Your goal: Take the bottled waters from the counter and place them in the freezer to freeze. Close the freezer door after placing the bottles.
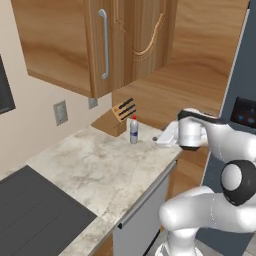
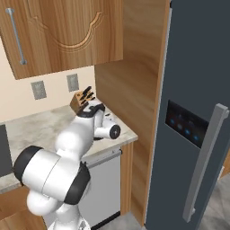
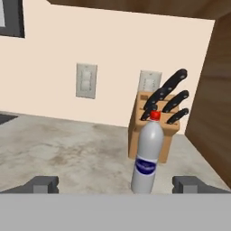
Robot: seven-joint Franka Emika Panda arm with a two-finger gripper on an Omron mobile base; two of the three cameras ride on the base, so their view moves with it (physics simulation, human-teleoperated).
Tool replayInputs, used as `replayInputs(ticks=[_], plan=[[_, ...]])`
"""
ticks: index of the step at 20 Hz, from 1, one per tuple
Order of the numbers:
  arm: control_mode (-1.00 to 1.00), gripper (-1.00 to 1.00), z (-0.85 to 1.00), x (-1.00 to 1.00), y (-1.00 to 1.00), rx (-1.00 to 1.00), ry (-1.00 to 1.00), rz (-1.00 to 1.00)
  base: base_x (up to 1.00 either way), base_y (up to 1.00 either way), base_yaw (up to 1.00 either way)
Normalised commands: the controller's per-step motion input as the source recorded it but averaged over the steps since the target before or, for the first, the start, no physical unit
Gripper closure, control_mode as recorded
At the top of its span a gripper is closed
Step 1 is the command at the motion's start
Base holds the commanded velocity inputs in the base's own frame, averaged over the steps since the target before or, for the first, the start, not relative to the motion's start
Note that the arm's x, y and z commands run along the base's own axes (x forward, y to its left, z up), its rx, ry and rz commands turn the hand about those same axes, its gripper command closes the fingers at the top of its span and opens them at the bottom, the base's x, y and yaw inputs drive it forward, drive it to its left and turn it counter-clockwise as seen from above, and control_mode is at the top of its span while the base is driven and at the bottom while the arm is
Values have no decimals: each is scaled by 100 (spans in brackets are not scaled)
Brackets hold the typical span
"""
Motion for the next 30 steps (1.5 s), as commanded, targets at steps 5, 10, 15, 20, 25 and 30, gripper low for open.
replayInputs(ticks=[5,10,15,20,25,30], plan=[[-100,-100,-31,33,1,0,0,-6,0,0,0],[-100,-100,-7,27,1,0,0,-4,0,0,0],[-100,-100,0,32,0,1,0,-2,0,0,0],[-100,-100,0,34,0,0,0,-4,0,0,0],[-100,-100,0,12,5,0,0,0,0,0,0],[-100,-100,0,2,16,0,0,0,0,0,0]])
